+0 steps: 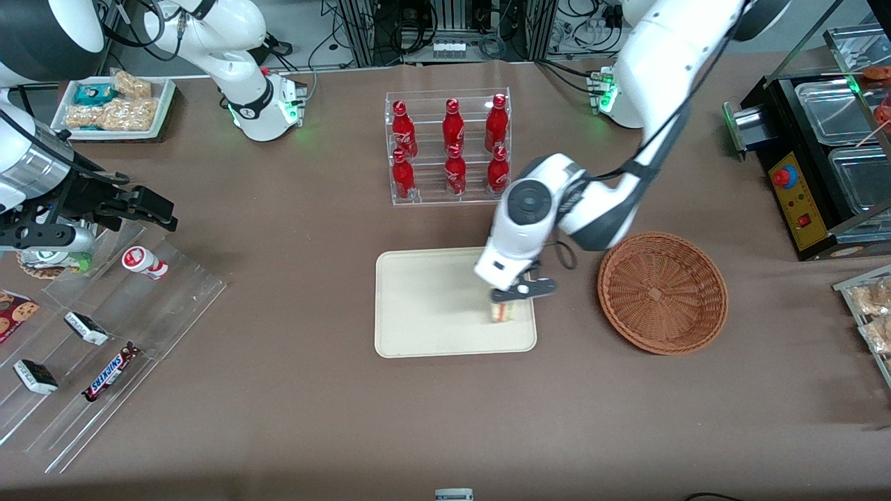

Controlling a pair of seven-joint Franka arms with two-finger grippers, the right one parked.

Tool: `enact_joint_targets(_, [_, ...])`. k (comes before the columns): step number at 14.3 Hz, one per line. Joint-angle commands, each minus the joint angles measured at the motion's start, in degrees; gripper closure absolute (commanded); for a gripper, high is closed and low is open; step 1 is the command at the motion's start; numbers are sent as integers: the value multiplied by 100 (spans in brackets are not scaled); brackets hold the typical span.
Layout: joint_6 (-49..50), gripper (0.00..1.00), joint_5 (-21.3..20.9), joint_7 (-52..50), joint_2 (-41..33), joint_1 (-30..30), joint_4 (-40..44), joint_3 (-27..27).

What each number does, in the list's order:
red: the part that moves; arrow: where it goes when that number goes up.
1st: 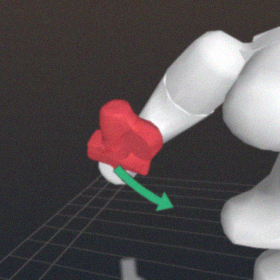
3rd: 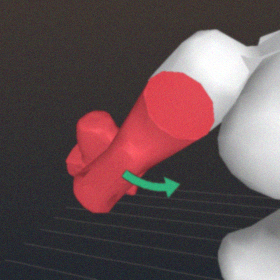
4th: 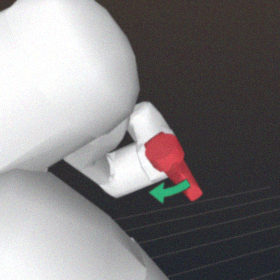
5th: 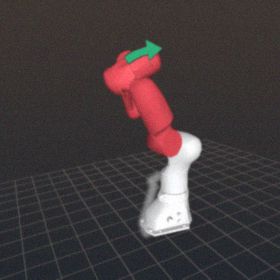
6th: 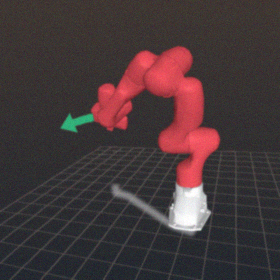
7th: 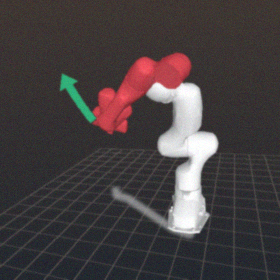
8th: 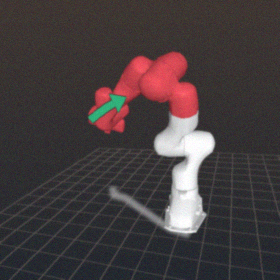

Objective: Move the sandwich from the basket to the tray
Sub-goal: 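Lift the sandwich and carry it with the left gripper onto the tray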

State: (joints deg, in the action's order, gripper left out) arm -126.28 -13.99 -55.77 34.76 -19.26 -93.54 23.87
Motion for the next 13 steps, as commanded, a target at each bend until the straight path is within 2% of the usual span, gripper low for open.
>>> enact_joint_targets(1, [104, 96, -454, -521, 522, -428, 713, -40])
enact_joint_targets(3, [104, 96, -753, -786, 759, -683, 941, -40])
enact_joint_targets(6, [-9, 95, -965, -813, 962, -772, 1022, -40])
enact_joint_targets(8, [-168, 89, -1132, -848, 1041, -860, 987, -66])
enact_joint_targets(9, [-168, 81, -1315, -996, 1094, -886, 986, -110])
enact_joint_targets(10, [-177, 54, -1413, -1137, 1095, -886, 978, -111])
enact_joint_targets(11, [-169, 1, -1431, -1269, 1069, -886, 978, -111])
enact_joint_targets(13, [-116, 0, -1432, -1287, 876, -878, 986, -102])
